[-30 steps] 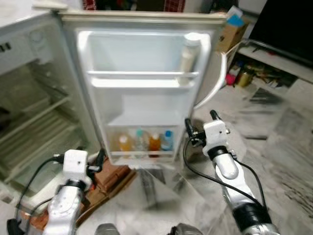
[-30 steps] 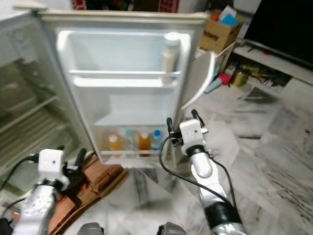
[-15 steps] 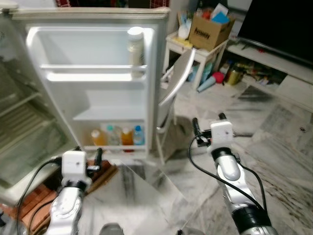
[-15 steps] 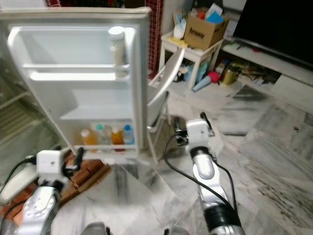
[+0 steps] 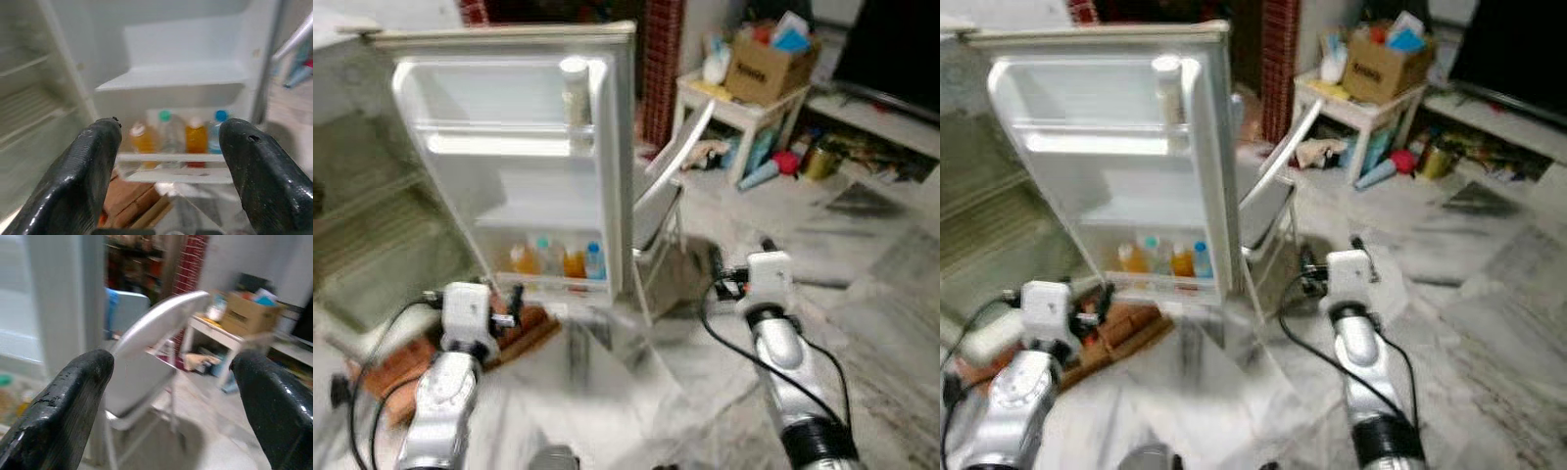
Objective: Restocking fridge
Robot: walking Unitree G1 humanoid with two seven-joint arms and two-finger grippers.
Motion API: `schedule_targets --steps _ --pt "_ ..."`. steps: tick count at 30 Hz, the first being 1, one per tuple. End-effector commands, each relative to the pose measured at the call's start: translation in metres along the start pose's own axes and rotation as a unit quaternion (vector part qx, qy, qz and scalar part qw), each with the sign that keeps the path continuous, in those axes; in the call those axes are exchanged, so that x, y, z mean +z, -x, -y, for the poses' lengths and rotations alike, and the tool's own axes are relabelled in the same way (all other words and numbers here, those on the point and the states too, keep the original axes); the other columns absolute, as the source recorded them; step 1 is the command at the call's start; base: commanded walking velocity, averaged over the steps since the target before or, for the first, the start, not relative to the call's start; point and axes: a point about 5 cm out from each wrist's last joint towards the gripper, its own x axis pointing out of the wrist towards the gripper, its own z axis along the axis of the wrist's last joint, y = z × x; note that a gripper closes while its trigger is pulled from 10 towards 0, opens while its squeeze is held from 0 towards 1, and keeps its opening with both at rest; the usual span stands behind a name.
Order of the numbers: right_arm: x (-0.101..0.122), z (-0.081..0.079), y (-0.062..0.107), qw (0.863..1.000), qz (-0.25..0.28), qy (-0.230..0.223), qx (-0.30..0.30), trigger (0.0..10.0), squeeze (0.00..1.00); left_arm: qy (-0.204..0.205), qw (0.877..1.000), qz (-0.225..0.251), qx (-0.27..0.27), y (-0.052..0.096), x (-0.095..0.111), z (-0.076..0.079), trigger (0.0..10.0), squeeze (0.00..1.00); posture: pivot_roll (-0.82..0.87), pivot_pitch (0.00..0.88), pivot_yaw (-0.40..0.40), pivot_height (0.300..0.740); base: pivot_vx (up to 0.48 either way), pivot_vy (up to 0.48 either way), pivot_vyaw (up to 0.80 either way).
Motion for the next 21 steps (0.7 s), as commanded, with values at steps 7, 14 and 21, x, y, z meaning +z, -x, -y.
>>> schedule_targets --steps 7,14,21 --pt "0.015 0.001 -0.015 1.0 0.022 0.006 0.01 10.0 0.0 -0.003 1.0 -0.002 0.008 0.001 -0.002 -0.002 10.0 0.0 0.13 0.0 0.007 0.74 0.0 -0.48 0.77" --pt "0.017 0.001 -0.016 1.0 0.025 0.009 0.015 10.0 0.0 -0.009 0.999 0.01 0.029 0.004 0.0 -0.008 10.0 0.0 0.13 0.0 0.004 0.74 0.0 -0.453 0.46" --pt "0.017 0.001 -0.015 0.999 0.027 0.027 0.029 10.0 0.0 -0.01 1.0 0.006 0.028 0.007 -0.002 -0.006 10.0 0.0 0.14 0.0 0.006 0.74 0.194 -0.399 0.65"
